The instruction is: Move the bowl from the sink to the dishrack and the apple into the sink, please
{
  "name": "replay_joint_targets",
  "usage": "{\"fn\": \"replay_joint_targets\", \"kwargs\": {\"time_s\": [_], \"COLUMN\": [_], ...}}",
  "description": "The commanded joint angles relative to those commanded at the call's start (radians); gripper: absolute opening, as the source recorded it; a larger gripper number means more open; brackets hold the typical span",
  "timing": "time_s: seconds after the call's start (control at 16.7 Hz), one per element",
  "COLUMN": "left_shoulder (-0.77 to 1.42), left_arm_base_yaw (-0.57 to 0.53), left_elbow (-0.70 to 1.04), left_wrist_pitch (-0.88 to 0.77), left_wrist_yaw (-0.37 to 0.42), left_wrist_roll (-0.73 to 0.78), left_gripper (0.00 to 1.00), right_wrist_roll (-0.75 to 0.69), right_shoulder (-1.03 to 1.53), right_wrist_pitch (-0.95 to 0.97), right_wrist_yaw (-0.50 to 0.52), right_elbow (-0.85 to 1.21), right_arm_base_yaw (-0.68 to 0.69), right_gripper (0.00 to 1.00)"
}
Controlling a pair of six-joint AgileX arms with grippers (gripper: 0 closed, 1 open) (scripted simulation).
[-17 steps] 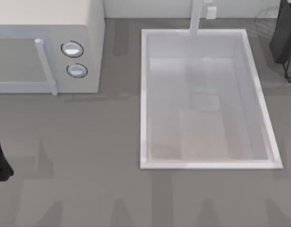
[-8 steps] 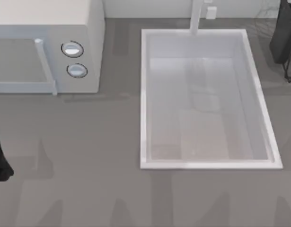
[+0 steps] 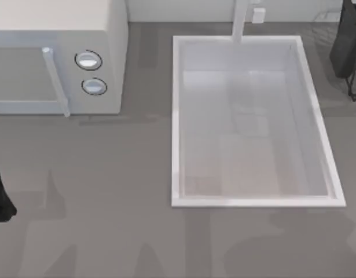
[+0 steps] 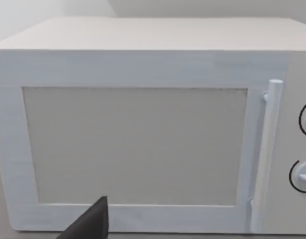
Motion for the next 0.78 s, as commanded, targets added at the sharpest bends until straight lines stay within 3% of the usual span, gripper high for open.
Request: {"fn": "replay_joint_targets", "kwargs": {"time_s": [0.36, 0.78], "left_shoulder": [0.0, 0.0], "left_arm_base_yaw": [0.0, 0.0], "left_elbow": [0.0, 0.0], "left_wrist_pitch": [0.0, 0.0], "left_wrist_yaw": [0.0, 0.0], "left_wrist_roll": [0.0, 0.0], "left_gripper": [1.0, 1.0], "right_wrist_roll": [-0.086, -0.107], "right_shoulder": [0.414, 0.503], "right_wrist_pitch": [-0.257, -0.318], "right_wrist_yaw": [-0.006, -0.013], "right_elbow": [0.297, 0.378], "right_arm_base_yaw": [-0.091, -0.114], "right_gripper": [1.0, 1.0]}}
